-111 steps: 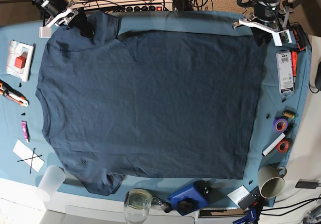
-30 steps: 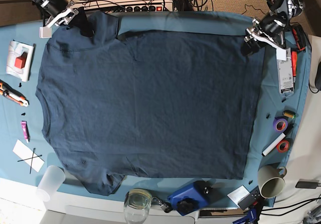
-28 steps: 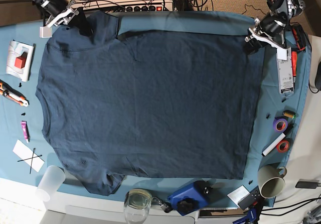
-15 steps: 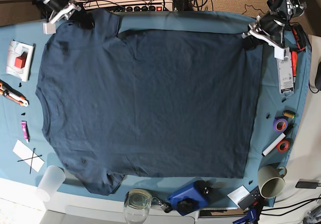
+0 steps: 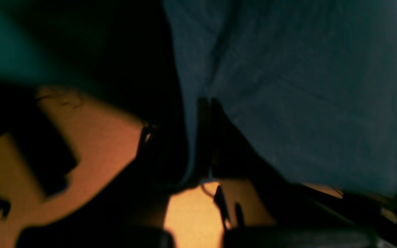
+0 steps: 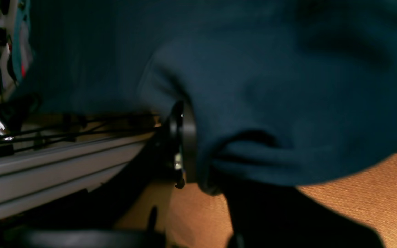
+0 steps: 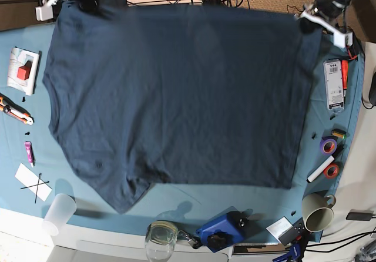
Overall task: Fold the T-shirt properly
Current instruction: 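Lift the gripped shirt edge up with both grippers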
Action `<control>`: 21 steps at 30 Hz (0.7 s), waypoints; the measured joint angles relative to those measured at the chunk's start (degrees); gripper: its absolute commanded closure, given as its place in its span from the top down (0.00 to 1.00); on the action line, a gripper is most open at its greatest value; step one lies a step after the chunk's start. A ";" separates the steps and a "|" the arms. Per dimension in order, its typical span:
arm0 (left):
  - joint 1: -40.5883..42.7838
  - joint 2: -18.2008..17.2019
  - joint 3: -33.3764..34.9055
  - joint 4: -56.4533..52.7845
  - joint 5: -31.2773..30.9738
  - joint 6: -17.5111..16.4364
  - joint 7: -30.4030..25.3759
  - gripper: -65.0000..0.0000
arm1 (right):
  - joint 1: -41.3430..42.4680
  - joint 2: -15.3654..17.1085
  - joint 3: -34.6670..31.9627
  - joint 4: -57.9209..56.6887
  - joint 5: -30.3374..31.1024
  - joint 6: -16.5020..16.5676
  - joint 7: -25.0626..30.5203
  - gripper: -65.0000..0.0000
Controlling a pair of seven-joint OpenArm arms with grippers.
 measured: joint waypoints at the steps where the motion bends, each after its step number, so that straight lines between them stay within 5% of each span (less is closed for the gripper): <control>1: 0.59 0.00 -0.52 0.00 -1.33 0.00 0.07 0.00 | -0.22 0.00 0.39 0.02 0.24 0.00 -0.68 0.00; 14: 2.01 0.00 -0.79 5.95 -5.07 0.07 0.90 0.00 | 2.58 0.02 0.87 0.00 0.15 -0.02 -0.44 0.00; 21: 1.57 -0.04 -0.63 9.62 -2.86 -0.17 -3.78 0.00 | 7.82 0.09 0.92 0.00 -6.73 0.00 1.95 0.00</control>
